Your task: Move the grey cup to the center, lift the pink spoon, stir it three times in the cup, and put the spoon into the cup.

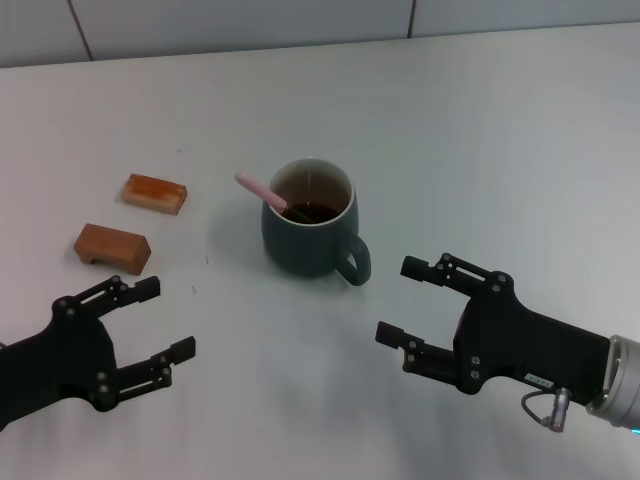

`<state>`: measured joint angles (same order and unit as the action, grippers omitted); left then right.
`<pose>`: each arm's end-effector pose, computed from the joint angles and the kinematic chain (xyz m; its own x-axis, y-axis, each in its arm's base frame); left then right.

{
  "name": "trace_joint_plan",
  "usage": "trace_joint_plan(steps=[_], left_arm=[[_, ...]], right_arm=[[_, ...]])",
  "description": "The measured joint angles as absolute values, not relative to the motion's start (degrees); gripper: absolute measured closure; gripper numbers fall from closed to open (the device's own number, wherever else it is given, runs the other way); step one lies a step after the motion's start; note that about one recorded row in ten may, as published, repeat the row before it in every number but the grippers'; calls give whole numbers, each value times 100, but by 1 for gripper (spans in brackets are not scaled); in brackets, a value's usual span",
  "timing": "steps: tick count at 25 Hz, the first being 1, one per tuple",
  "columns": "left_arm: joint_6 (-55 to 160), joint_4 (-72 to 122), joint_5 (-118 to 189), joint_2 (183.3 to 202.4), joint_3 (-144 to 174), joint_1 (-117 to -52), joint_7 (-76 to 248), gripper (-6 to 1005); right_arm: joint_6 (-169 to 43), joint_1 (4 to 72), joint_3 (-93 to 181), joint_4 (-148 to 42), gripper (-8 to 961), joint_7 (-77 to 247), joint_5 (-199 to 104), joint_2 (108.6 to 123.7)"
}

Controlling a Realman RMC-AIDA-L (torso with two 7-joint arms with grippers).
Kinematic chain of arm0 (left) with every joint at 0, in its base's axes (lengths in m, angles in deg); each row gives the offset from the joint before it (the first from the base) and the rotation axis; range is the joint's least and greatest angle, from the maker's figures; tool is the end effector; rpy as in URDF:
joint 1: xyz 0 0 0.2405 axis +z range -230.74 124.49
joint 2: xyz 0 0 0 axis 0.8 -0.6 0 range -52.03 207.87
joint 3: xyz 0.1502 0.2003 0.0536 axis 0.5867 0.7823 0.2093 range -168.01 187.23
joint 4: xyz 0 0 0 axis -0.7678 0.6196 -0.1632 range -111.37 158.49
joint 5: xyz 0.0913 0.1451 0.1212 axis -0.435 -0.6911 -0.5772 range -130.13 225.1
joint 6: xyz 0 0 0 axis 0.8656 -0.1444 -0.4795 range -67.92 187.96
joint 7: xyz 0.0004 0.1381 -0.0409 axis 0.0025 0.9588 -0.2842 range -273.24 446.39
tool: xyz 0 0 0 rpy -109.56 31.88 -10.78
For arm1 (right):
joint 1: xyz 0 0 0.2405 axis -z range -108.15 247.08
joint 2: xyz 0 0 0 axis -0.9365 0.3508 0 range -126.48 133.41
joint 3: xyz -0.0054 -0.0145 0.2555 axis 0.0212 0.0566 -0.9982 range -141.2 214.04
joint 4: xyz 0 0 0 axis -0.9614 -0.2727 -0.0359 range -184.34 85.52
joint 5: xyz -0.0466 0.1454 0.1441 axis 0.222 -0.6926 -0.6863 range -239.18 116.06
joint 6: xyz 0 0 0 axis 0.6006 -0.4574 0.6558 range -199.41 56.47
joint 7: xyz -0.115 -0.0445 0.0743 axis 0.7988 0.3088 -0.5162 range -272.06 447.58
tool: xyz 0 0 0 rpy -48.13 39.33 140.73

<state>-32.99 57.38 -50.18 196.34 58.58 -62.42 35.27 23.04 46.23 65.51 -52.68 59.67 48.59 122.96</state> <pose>-0.3299 0.2227 -0.0052 0.8031 0.1446 0.5780 0.3843 -0.8670 -0.3171 0.2817 0.2289 -0.0704 0.6938 -0.0141 -0.7200 -0.3177 -0.9033 -0.2884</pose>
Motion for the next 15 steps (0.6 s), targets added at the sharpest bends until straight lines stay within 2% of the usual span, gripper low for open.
trace_joint_plan(steps=[15], left_arm=[[-3389,5562,-4937,19648,5701,-6040,3874,200]], right_arm=[[2257,4687,6551,-5129,212,5979,4856,12295]])
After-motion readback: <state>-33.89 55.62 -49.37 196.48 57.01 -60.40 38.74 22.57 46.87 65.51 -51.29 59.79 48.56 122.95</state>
